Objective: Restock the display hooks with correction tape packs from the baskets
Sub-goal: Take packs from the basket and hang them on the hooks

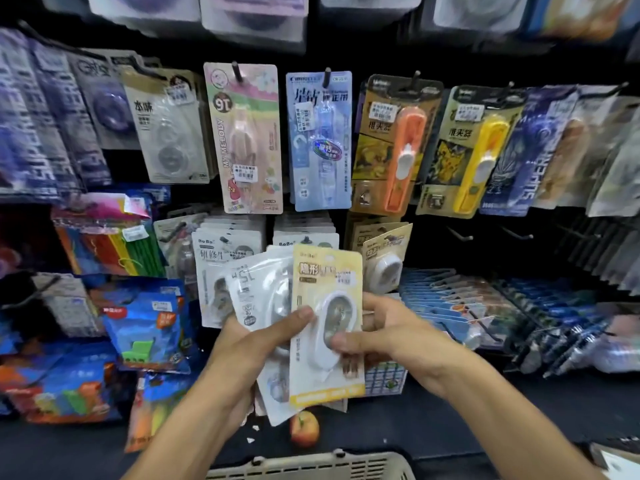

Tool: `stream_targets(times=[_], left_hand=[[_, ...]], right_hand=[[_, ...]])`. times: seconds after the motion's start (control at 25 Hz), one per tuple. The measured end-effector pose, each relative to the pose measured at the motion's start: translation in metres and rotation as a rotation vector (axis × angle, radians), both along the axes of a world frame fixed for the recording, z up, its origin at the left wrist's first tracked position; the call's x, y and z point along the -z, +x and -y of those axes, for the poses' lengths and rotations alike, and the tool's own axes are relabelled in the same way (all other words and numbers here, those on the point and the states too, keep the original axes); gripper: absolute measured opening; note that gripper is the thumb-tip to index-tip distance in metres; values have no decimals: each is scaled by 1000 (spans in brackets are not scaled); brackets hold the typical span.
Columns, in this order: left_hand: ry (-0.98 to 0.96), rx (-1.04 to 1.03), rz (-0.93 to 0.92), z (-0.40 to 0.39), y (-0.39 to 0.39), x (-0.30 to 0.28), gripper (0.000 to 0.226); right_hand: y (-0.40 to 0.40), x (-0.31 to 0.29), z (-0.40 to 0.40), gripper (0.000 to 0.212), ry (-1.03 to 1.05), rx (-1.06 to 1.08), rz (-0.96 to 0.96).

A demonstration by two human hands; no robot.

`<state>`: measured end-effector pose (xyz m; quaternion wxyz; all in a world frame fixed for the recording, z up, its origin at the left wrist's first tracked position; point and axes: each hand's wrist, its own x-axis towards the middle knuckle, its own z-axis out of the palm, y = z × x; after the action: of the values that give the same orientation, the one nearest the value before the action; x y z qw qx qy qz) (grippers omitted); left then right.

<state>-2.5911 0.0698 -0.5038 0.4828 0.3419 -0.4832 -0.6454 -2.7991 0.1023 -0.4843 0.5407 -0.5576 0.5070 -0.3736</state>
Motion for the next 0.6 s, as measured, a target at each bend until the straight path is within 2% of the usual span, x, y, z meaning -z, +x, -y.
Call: stream_targets(times=[0.08, 0.16, 0.2, 0.28, 0.48, 0.6], left_hand=[[20, -27, -53, 2, 2, -2, 55], [25, -41, -47, 4, 6, -4, 64], [22, -41, -34, 6, 7, -5, 67], [18, -42, -31, 6, 7, -5, 66], [40, -24, -85, 6, -1, -3, 51], [49, 1, -92, 5, -6, -4, 35]], right_hand=[[-5, -1, 1, 51, -70, 235, 153], [-26, -7, 2, 37, -99, 466, 242], [-37, -10, 1, 29, -105, 543, 227], [-55, -10, -3, 21, -104, 593, 154], [-66, -5, -10, 17, -103, 503, 49], [-61, 1, -7, 20, -115, 668, -73]])
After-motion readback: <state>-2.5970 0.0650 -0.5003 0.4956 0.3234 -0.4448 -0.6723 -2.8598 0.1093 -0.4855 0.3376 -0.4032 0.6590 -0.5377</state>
